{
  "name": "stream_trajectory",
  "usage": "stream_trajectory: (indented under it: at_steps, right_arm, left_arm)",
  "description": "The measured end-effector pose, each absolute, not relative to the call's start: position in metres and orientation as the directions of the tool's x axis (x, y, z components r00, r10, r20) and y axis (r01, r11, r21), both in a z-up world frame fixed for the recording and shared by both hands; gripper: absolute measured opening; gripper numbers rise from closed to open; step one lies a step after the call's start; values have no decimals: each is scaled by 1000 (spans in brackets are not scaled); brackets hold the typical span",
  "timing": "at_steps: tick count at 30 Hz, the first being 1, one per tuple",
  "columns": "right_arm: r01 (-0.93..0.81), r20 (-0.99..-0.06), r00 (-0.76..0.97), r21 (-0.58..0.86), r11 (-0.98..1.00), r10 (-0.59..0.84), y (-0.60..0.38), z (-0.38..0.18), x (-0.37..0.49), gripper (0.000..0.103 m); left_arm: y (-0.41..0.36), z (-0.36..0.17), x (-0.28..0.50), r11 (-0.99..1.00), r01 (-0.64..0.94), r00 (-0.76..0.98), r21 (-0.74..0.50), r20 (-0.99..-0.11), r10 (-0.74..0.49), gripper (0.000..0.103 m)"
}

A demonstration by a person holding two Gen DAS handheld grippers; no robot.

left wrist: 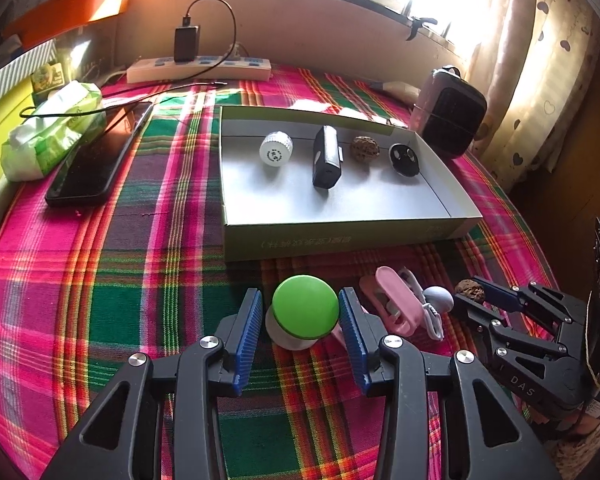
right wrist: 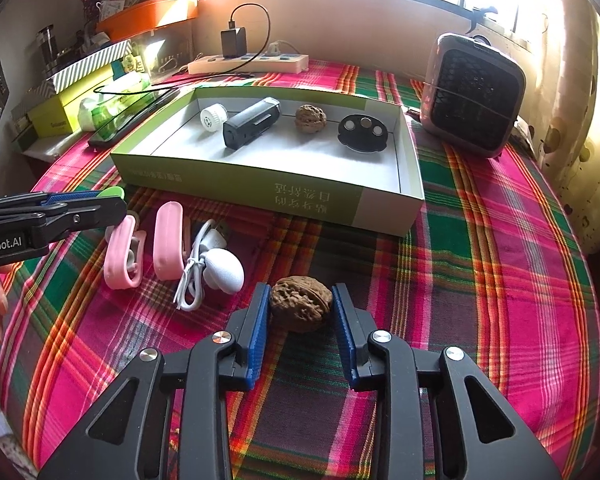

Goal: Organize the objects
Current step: 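Move the left tool over the green mushroom toy while the right tool moves over the walnut, then close the left tool on the green toy while the right tool closes on the walnut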

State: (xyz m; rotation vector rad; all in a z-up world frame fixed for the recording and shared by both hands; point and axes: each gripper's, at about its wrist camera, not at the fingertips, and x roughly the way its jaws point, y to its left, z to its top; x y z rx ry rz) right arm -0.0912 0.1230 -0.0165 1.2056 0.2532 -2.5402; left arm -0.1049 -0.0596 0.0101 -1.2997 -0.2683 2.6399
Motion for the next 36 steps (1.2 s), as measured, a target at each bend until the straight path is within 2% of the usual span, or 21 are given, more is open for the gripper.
stream_trajectory:
  at_steps: [21, 28, 36]
  right_arm:
    - [354, -778, -593, -18, -935, -210, 124, -16, -92, 32]
    - [354, -778, -593, -18, -935, -210, 124, -16, -92, 32]
    - [354, -778, -592, -17, -935, -210, 123, -16, -92, 32]
  left_arm:
    - [-61, 8, -109, -976, -55, -601, -213, -773, 202, 37]
    - [-59, 8, -109, -977, -56, -610, -206, -768, 196, 31]
    - [-58, 9, -108, -980, -51, -616, -194, -766, 184, 31]
